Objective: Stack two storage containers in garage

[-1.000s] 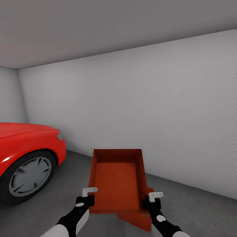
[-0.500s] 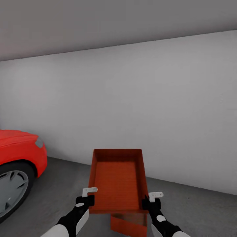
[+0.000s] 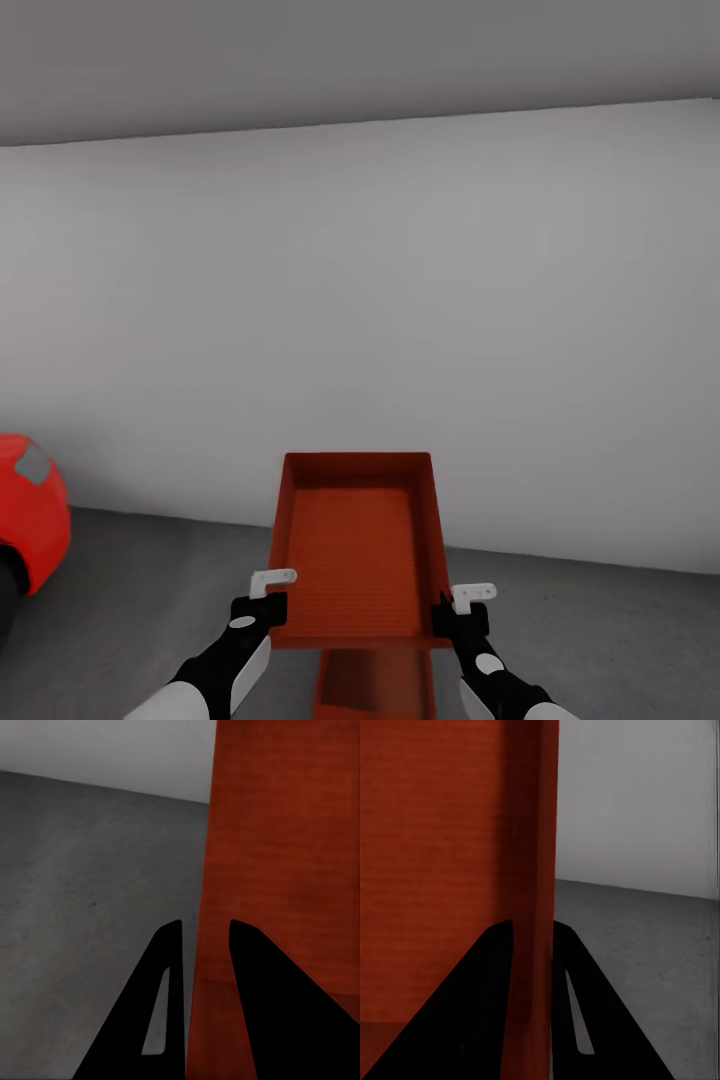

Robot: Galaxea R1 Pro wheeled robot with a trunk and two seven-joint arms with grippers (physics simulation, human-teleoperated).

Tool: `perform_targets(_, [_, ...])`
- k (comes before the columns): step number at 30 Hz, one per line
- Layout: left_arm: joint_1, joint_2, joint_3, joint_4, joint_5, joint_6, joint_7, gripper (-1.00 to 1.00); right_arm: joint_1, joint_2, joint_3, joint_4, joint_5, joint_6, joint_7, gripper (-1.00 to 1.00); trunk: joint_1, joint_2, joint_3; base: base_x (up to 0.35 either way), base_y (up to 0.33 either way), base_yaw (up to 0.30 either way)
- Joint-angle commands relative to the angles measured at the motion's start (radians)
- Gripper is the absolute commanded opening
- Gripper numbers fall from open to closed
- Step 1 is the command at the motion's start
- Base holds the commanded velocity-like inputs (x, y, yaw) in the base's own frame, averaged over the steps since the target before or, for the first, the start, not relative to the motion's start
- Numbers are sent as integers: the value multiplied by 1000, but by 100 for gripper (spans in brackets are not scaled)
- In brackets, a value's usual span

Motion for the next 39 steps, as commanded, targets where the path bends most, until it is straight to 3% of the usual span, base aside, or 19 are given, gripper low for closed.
perform_targets(1, [0,11,8,1,19,1,10,-100,-1,-7,-37,-3,11,-2,-8,-100,1,0,0,312,185,-283])
perform_targets(17, [0,10,8,-1,19,0,12,-100,-1,-7,-37,-3,11,-2,-8,-100,1,0,0,70,43,-274])
perform_targets(39, [0,10,8,-1,19,0,12,-100,-1,-5,-37,-3,11,-1,-8,-100,1,0,0,0,1,-16])
